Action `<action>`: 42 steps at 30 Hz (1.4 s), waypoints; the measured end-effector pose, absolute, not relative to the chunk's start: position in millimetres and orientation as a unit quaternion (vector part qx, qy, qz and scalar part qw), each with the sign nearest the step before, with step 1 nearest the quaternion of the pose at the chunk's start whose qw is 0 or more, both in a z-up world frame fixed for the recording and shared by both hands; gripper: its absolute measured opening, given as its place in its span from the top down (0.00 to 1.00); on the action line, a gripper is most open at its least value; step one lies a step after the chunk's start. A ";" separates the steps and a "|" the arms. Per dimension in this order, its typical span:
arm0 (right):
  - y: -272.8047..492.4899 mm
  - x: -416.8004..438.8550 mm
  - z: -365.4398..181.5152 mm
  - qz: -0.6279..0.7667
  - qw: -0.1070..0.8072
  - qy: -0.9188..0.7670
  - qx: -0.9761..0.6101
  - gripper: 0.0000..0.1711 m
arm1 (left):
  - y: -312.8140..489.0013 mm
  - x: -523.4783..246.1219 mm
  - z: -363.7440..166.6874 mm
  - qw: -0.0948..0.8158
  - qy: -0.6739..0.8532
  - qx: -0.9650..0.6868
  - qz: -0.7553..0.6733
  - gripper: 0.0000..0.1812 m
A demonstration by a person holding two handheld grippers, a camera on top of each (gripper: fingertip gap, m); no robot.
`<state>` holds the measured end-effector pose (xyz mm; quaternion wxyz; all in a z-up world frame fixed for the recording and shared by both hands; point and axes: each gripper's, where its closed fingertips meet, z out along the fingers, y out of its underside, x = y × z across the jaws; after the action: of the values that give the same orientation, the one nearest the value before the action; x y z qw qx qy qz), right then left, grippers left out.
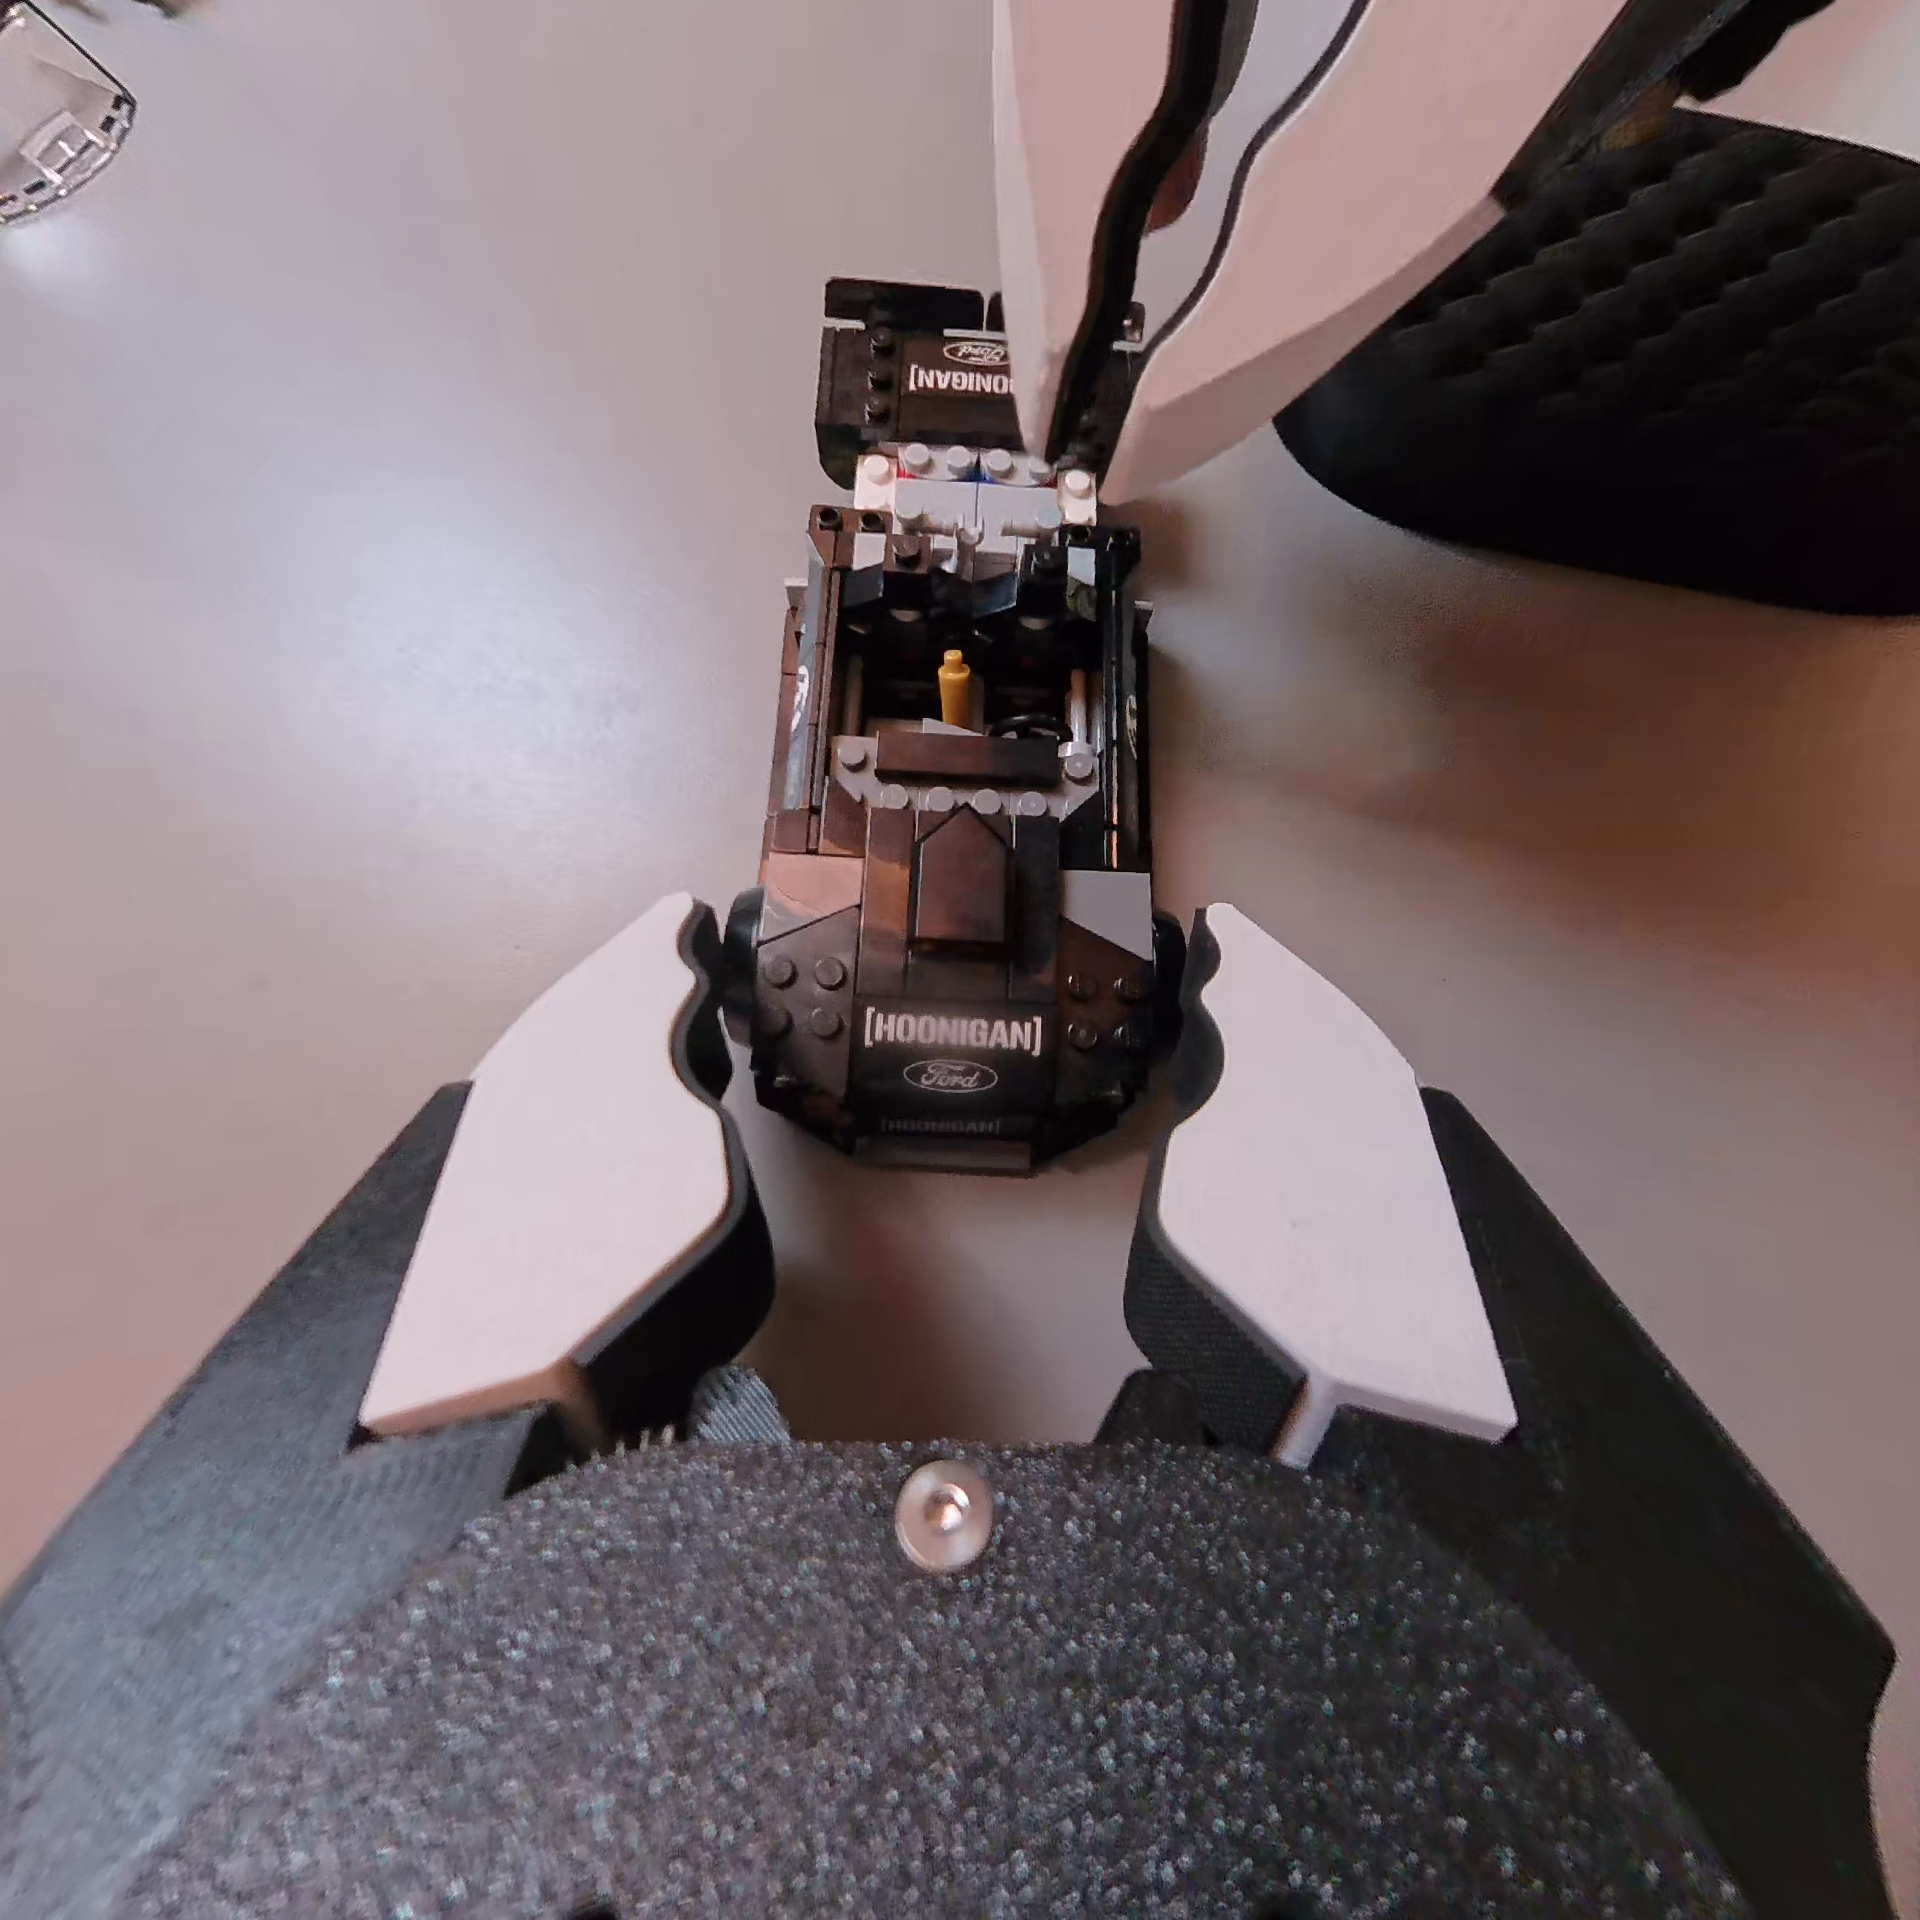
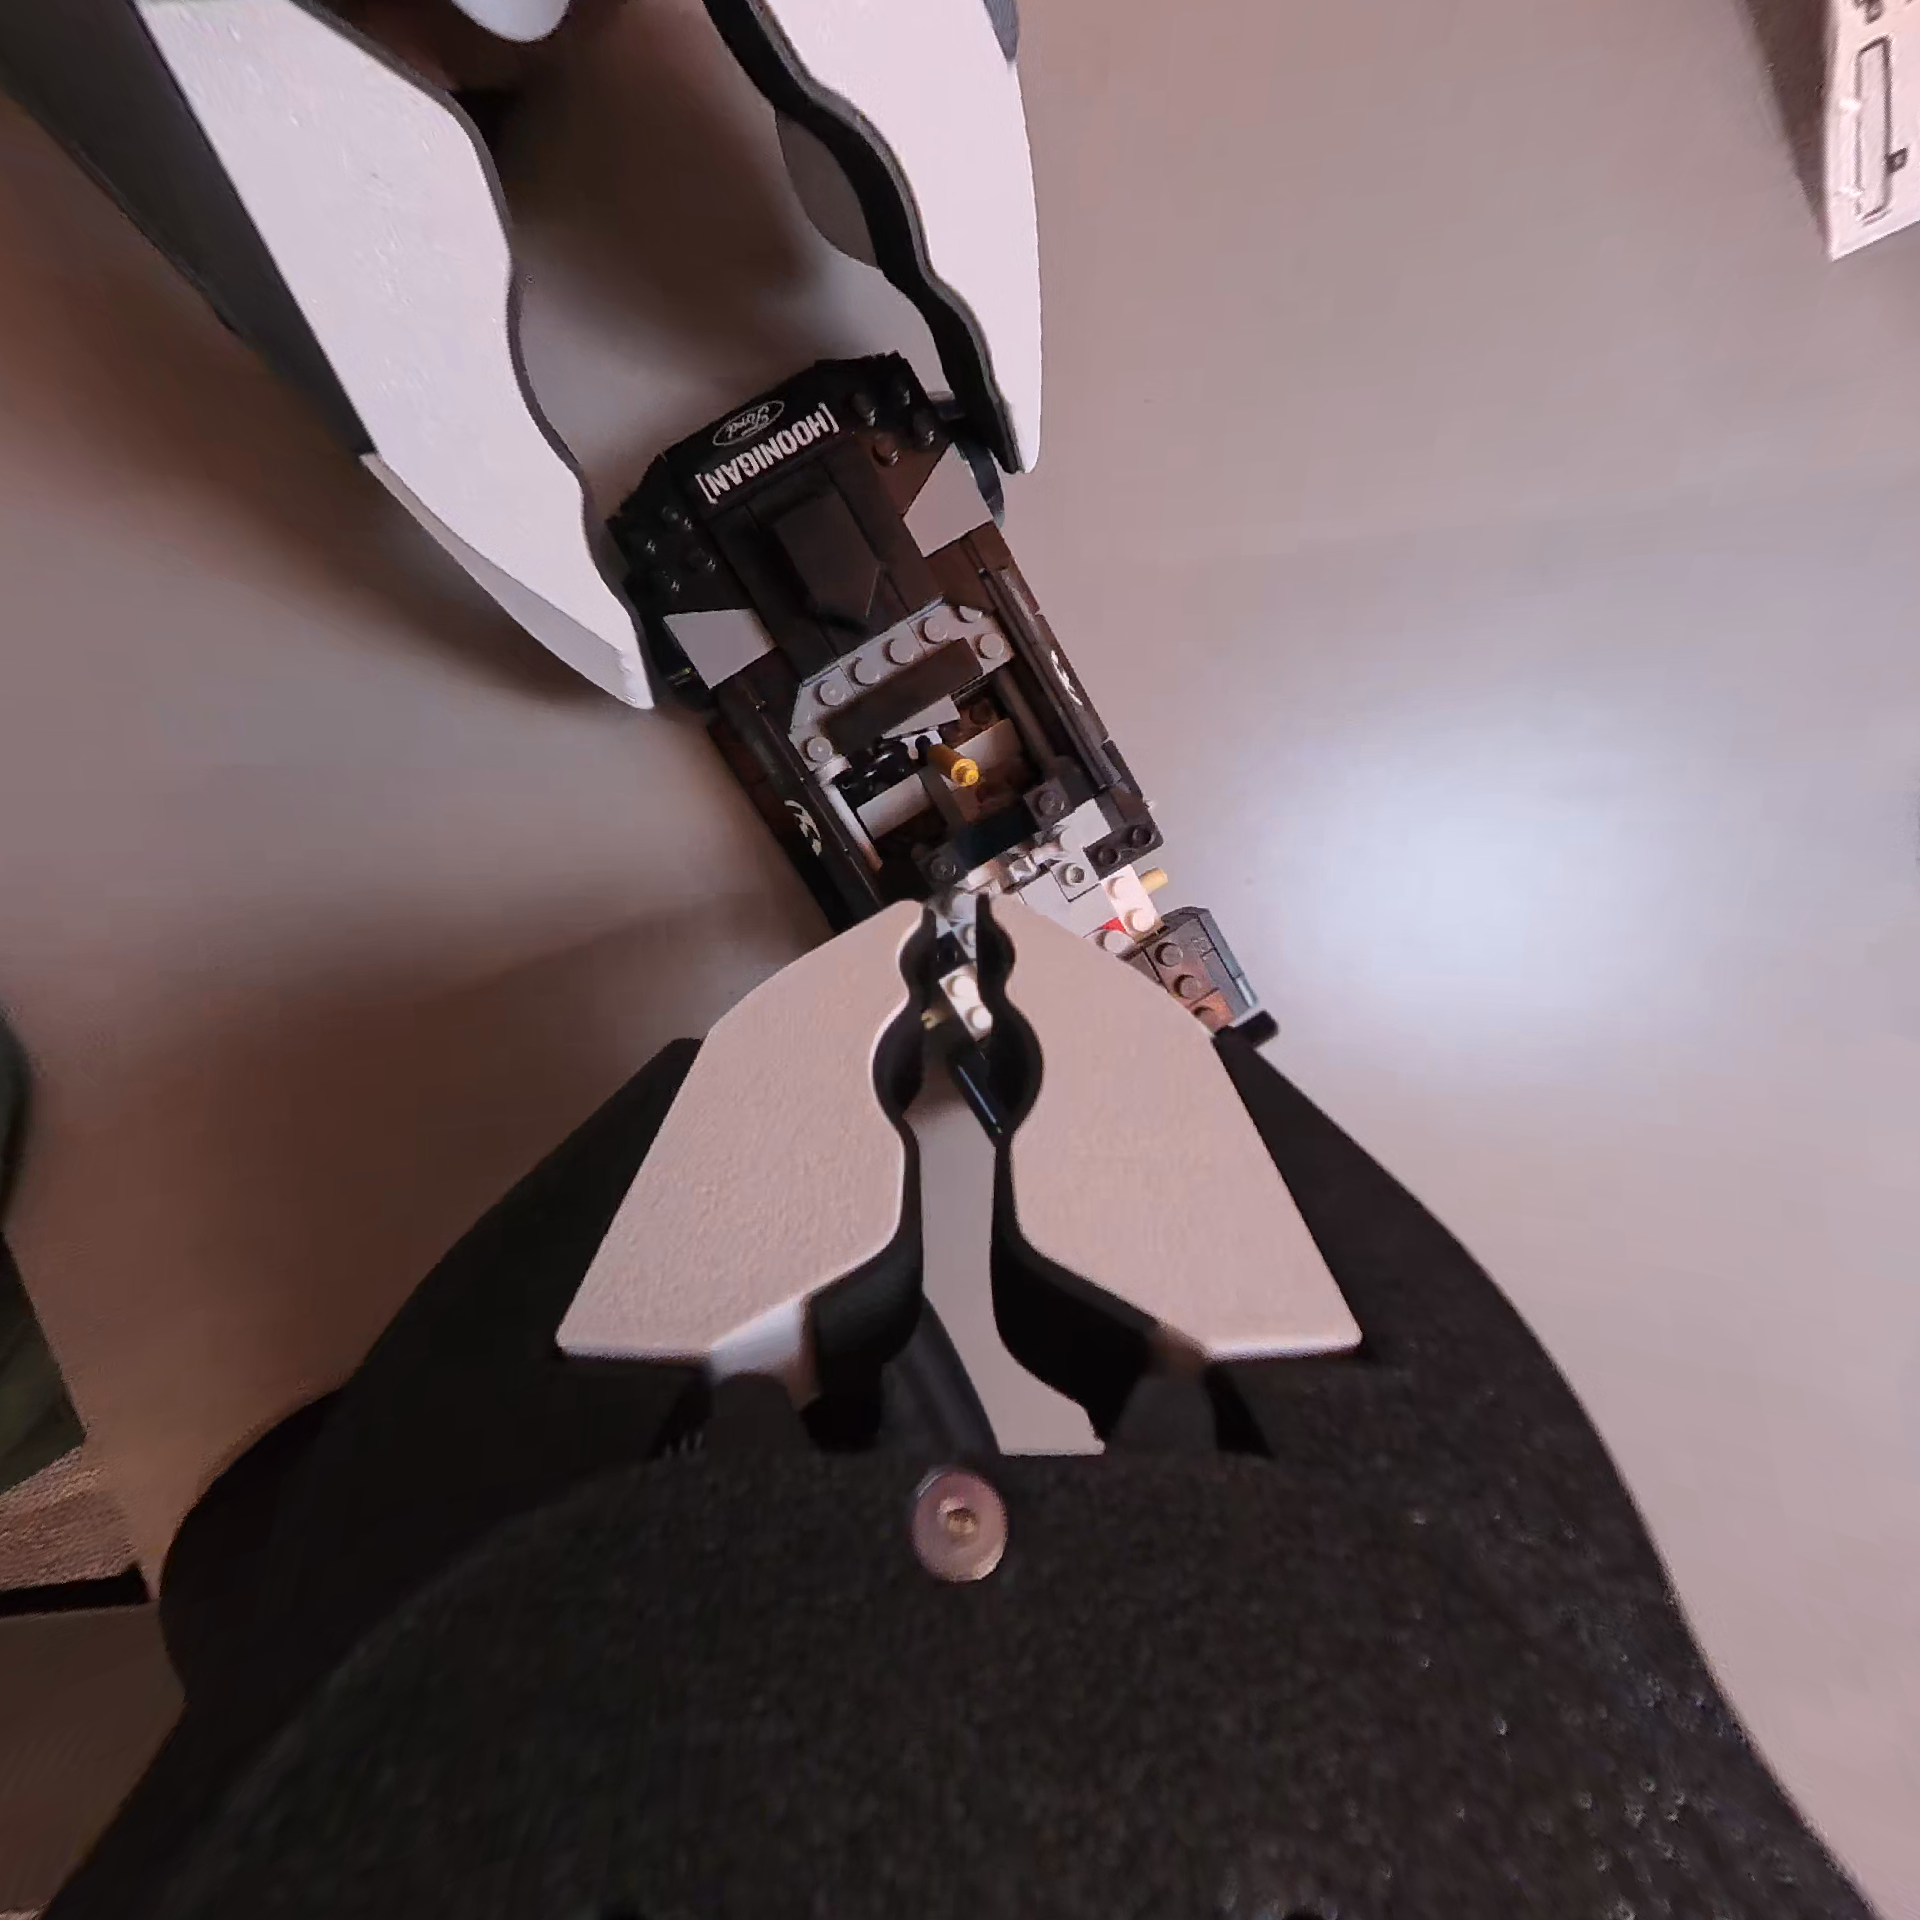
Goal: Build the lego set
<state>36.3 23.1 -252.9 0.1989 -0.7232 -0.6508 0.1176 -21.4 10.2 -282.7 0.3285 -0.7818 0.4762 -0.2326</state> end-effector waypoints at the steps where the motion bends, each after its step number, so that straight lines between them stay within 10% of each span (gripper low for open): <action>1: 24.1 37.2 -256.2 0.115 0.198 -0.651 -0.724 0.96 | 10.1 -21.5 -282.6 0.329 0.477 -0.782 -0.232 0.53; 42: 25.4 30.0 -261.3 0.120 0.212 -0.671 -0.700 0.88 | 9.7 -20.9 -282.8 0.328 0.481 -0.778 -0.234 0.53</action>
<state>30.0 25.4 -261.3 0.2117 -0.7002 -0.6711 0.1204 -20.9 9.7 -282.8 0.3285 -0.7785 0.4811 -0.2336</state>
